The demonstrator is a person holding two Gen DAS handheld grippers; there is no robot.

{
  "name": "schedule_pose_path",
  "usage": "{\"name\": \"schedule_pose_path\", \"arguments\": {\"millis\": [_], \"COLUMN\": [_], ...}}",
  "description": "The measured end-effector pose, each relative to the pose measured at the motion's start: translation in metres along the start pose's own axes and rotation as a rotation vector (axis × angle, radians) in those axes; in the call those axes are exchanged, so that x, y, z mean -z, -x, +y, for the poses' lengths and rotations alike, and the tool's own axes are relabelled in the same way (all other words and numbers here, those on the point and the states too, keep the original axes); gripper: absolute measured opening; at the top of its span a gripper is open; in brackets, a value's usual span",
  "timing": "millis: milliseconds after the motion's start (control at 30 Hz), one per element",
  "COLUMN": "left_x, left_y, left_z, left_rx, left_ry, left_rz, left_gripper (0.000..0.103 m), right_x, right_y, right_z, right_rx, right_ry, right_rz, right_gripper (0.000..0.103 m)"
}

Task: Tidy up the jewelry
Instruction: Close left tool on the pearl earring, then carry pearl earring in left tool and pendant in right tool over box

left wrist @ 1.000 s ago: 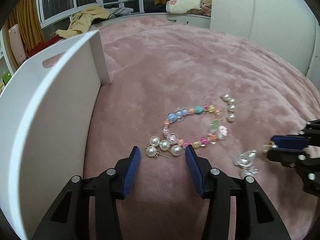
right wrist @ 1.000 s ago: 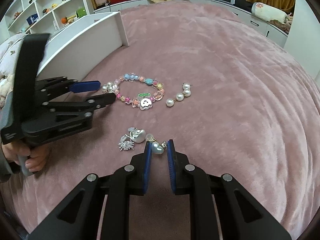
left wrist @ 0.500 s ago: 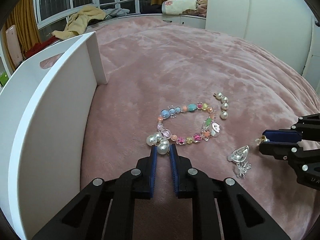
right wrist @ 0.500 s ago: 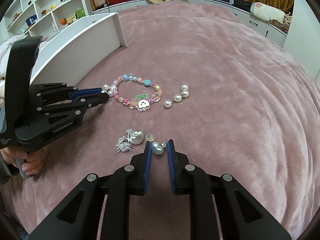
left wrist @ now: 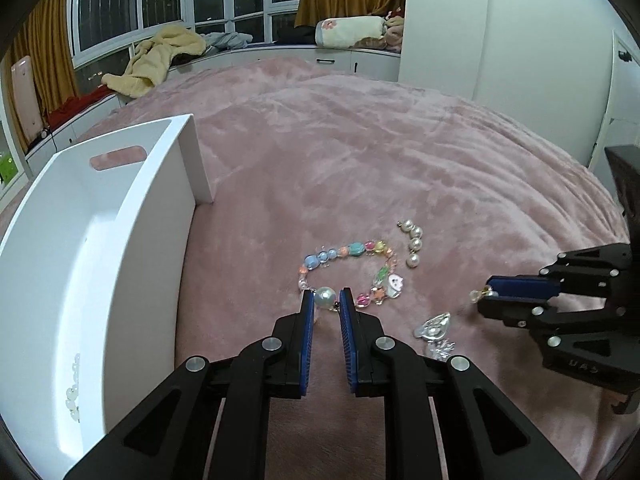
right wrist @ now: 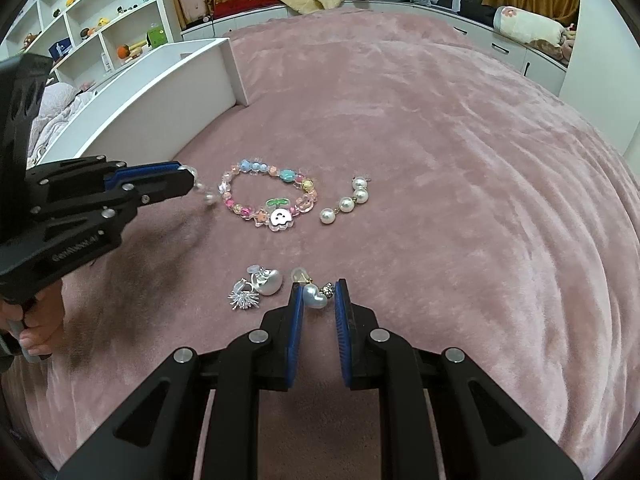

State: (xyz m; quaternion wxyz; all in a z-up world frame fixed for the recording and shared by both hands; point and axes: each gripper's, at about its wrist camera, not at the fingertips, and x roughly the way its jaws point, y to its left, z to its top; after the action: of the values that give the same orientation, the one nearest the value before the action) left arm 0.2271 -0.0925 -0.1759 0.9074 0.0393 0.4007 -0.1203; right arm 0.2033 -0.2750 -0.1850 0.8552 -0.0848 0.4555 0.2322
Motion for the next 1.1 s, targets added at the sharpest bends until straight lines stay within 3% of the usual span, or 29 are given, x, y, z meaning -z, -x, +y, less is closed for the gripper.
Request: {"name": "schedule_pose_path", "arguments": {"millis": [700, 933, 1100], "left_x": [-0.016, -0.037, -0.047], "left_y": [0.05, 0.075, 0.089], "left_z": [0.0, 0.012, 0.029], "left_rx": [0.064, 0.066, 0.051], "left_ry": [-0.022, -0.03, -0.028], "left_rz": [-0.04, -0.083, -0.101], "left_gripper": [0.018, 0.018, 0.018], "right_x": [-0.01, -0.027, -0.045], "right_y": [0.031, 0.052, 0.055], "right_z": [0.009, 0.008, 0.029], "right_rx": [0.068, 0.058, 0.053], "right_ry": [-0.025, -0.063, -0.017], "right_rz": [-0.017, -0.059, -0.072], "right_gripper": [0.016, 0.016, 0.016]}}
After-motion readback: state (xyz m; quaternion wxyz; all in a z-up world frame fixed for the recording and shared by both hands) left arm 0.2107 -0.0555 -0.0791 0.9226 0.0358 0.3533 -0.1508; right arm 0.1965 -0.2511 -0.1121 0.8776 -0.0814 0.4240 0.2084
